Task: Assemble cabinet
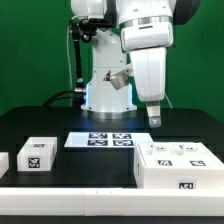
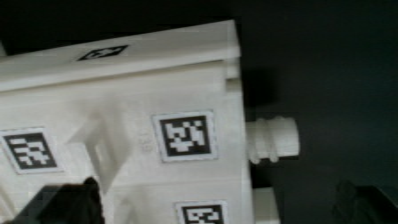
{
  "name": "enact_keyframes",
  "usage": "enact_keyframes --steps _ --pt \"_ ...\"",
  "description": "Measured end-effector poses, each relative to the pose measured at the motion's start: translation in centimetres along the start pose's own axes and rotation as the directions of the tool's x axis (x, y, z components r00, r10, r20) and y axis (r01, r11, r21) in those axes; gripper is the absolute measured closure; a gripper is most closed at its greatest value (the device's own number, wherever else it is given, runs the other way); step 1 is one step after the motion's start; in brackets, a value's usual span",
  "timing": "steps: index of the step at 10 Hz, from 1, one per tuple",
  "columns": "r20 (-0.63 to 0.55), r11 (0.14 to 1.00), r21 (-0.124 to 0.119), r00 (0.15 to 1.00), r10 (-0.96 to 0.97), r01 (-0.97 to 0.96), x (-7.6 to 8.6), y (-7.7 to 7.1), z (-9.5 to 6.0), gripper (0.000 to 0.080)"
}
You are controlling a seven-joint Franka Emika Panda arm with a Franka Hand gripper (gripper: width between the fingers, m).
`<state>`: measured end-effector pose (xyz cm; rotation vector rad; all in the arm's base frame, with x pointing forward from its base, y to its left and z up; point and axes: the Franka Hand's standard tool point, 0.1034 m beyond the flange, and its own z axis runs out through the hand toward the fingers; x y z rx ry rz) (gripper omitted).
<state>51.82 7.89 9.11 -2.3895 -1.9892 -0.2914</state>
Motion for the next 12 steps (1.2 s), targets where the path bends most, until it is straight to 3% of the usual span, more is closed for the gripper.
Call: enact_keyframes --steps 1,5,7,9,10,11,12 --pt "0.000 1.000 0.007 1.000 0.010 -0.010 -0.2 -0.7 0.4 0.0151" --pt "0.000 0.998 0.004 0.998 0.062 -0.062 -0.3 -0.4 0.3 0.0151" --pt "-0.046 0.942 -0.048 0.943 0.329 -0.331 -0.4 -1.5 0.7 0.0151" --pt "-0.096 0.824 -0.058 0.824 0.558 -0.564 0.0 -1.7 0.7 0.0151" --pt "-0.111 0.726 -0.038 0.725 0.680 -0.687 -0.3 -2.1 1.0 0.0151" --pt "-0.095 0.675 -0.017 0.673 0.733 -0.737 -1.0 -2.0 1.0 0.0151" --pt "-0.097 0.637 -0.011 0.635 0.766 -0.770 -0.9 -2.1 1.0 0.0151"
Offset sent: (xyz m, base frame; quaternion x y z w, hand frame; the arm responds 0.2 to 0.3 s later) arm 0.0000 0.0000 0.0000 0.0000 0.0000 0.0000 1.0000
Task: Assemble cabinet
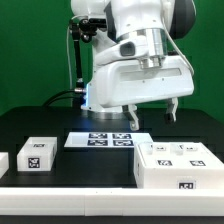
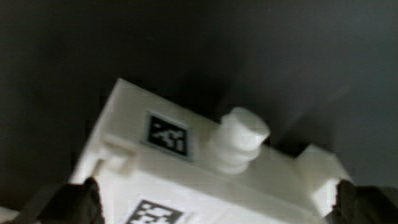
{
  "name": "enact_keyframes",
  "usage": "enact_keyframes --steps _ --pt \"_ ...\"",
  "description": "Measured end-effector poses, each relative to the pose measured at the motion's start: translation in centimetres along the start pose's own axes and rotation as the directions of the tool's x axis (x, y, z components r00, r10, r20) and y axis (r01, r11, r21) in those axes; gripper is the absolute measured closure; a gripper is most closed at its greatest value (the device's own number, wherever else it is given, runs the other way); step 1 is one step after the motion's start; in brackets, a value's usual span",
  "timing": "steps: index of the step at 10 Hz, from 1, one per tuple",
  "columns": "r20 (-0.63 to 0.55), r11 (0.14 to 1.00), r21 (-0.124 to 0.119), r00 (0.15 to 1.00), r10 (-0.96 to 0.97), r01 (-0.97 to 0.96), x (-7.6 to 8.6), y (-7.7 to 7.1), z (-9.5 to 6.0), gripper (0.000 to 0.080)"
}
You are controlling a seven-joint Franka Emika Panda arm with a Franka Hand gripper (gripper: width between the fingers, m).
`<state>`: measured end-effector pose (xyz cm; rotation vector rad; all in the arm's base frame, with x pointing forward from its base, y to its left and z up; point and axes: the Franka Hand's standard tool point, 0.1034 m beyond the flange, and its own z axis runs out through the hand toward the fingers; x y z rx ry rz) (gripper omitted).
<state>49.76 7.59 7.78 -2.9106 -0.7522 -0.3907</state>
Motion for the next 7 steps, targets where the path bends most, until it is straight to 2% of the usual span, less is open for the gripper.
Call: enact_keyframes --steps 2,3,4,5,7 --pt "0.001 0.996 0.002 0.996 0.094 -0.094 0.0 -0.1 0.1 0.0151" --pt "0.010 0.979 0.007 0.979 0.202 -0.202 0.4 -0.6 0.0 0.0151" --pt "0.020 0.948 0.009 0.948 0.318 -0.319 1.8 -1.5 -0.1 0.0151" --pt "0.019 0.914 0.006 0.914 0.406 -0.406 2.5 -2.4 0.1 0.0151" --pt "0.009 0.816 0.004 0.816 0.578 -0.578 3.1 -4.7 0.6 0.0151"
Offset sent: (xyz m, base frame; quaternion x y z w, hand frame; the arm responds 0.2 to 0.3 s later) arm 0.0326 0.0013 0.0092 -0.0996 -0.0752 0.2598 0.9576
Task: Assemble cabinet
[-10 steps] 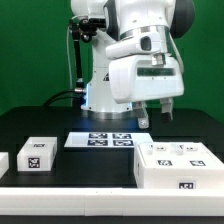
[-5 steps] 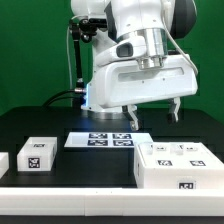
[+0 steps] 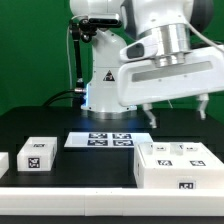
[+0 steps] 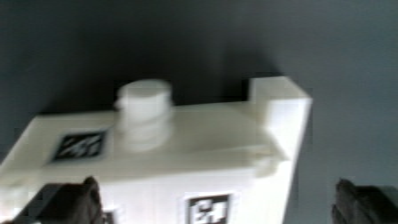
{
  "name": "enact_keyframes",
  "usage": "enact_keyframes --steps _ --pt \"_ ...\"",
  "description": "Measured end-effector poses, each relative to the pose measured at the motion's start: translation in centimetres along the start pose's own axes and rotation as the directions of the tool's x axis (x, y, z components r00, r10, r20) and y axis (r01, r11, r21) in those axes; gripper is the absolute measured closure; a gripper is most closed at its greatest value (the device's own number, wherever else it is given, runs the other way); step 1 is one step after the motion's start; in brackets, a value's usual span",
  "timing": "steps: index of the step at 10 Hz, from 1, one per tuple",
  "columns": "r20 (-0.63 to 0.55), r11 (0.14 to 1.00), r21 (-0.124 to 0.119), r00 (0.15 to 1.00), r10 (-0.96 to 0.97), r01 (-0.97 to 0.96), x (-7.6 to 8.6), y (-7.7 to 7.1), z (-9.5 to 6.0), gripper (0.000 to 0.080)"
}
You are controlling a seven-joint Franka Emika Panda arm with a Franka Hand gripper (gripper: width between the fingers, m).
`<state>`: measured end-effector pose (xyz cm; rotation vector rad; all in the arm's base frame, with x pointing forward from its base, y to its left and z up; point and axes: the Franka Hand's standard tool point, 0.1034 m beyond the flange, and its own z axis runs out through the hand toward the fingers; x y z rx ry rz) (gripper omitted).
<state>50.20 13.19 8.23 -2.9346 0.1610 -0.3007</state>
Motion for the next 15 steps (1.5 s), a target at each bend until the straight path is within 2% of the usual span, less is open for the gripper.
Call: enact_keyframes --steps 4,6,8,10,12,14,15 --pt "-0.017 0.999 -0.004 0.999 -0.049 0.049 0.0 0.3 0.1 0.0151" --pt "-0.041 0.992 -0.026 0.991 -0.126 0.125 -0.8 3.1 1.4 0.0151" --pt "-0.229 0.989 -0.033 0.962 -0.148 0.144 -0.5 2.4 1.2 0.0151" --pt "-0.213 0.987 -0.044 0.964 -0.159 0.153 -2.4 2.4 2.8 0.0151" --pt "-0.169 0.987 -0.044 0.973 -0.158 0.153 -3.3 2.6 3.5 0.0151" --pt "-0.137 0.968 -0.075 0.959 -0.249 0.240 -4.0 4.0 4.1 0.0151" --pt "-0.133 0.956 -0.088 0.948 -0.288 0.278 -3.7 4.4 4.2 0.0151"
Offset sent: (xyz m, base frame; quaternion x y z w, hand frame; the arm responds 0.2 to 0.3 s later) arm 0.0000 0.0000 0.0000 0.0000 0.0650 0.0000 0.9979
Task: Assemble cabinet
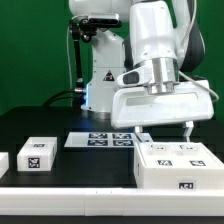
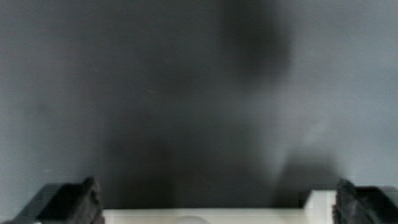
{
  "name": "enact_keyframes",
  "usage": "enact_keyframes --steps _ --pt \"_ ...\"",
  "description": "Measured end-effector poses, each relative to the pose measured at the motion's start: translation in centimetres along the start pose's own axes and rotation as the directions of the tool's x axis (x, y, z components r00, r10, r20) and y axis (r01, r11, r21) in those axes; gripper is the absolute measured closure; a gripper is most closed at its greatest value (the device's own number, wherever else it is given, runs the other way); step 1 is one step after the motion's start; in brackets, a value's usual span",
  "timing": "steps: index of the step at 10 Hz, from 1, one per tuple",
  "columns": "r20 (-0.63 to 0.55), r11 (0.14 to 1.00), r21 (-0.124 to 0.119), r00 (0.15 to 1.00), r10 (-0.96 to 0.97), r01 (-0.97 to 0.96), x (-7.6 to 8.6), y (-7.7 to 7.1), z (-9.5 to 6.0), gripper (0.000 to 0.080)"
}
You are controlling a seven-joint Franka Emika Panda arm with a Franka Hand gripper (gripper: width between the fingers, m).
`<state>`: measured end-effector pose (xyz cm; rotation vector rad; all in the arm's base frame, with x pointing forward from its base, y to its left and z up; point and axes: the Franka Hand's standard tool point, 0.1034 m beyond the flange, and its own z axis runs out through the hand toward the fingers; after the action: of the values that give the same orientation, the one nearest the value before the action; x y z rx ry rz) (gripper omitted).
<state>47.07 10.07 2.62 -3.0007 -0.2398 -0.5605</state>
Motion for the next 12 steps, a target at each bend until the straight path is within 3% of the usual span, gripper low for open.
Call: enact_keyframes --steps 5,6,8,12 --pt "0.011 0.998 -0.001 0.998 -0.061 0.061 0.2 -0.2 0.4 0.0151" --pt "0.020 0.999 0.002 0.998 -0.052 0.052 0.5 0.0 0.6 0.0151" --pt "-0.005 0.999 0.001 0.999 -0.043 0.043 2.7 0.4 0.9 0.0151" --pt "-0.014 0.999 0.002 0.999 -0.052 0.052 2.9 0.2 1.1 0.0151"
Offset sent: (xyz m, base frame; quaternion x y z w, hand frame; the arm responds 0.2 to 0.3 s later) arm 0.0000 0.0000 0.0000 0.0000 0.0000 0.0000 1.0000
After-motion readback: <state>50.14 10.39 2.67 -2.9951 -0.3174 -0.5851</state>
